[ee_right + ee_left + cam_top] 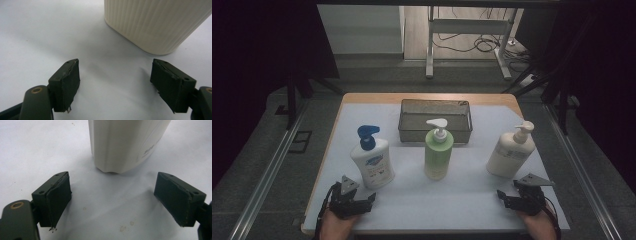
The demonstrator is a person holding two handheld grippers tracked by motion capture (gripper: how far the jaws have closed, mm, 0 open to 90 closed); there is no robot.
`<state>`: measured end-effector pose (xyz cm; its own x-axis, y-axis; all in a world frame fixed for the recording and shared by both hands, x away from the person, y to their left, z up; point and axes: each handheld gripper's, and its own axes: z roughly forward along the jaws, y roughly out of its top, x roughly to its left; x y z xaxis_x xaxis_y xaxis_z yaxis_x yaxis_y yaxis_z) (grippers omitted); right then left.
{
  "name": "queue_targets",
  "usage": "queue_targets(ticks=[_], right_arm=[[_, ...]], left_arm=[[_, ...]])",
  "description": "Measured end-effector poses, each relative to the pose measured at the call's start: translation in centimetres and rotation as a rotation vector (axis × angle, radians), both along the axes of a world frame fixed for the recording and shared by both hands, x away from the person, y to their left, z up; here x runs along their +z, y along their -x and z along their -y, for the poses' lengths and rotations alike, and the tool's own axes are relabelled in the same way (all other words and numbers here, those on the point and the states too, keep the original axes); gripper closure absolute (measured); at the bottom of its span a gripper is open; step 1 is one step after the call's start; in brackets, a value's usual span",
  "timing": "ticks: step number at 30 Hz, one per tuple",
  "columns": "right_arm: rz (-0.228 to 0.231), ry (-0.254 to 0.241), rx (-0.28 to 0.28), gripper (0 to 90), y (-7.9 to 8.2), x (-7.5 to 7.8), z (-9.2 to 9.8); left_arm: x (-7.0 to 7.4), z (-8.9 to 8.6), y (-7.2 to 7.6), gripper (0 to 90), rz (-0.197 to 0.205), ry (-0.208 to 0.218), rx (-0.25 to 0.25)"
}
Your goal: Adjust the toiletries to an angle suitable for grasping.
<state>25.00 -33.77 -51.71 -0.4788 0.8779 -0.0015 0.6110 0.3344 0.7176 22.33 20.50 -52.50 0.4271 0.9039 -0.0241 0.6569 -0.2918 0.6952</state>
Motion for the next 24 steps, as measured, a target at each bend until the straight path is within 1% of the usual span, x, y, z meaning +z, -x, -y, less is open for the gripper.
queue_targets(ticks=[10, 13, 16, 18, 20, 24], right_arm=[[-0.001, 0.002, 0.002, 22.4, 0.00, -0.01, -0.04], [-0.008, 0.000, 0.018, 18.9, -0.03, -0.03, -0.07], [-0.008, 0.002, 0.021, 18.5, -0.04, -0.03, -0.09], [-0.014, -0.001, 0.029, 15.2, -0.05, -0.03, -0.13], [-0.014, 0.010, 0.037, 14.8, -0.05, -0.04, -0.25], [-0.018, 0.007, 0.041, 14.5, -0.09, -0.01, -0.21]], left_arm=[[-0.10, -0.09, 0.02, 13.5, 0.007, 0.006, -0.007], [-0.10, -0.08, 0.02, 13.5, 0.007, 0.005, -0.007], [-0.11, -0.09, 0.03, 13.5, 0.008, 0.007, -0.007], [-0.12, -0.09, 0.03, 13.5, 0.008, 0.006, -0.007], [-0.12, -0.09, 0.03, 13.5, 0.008, 0.007, -0.007], [-0.12, -0.09, 0.03, 13.5, 0.008, 0.007, -0.007]])
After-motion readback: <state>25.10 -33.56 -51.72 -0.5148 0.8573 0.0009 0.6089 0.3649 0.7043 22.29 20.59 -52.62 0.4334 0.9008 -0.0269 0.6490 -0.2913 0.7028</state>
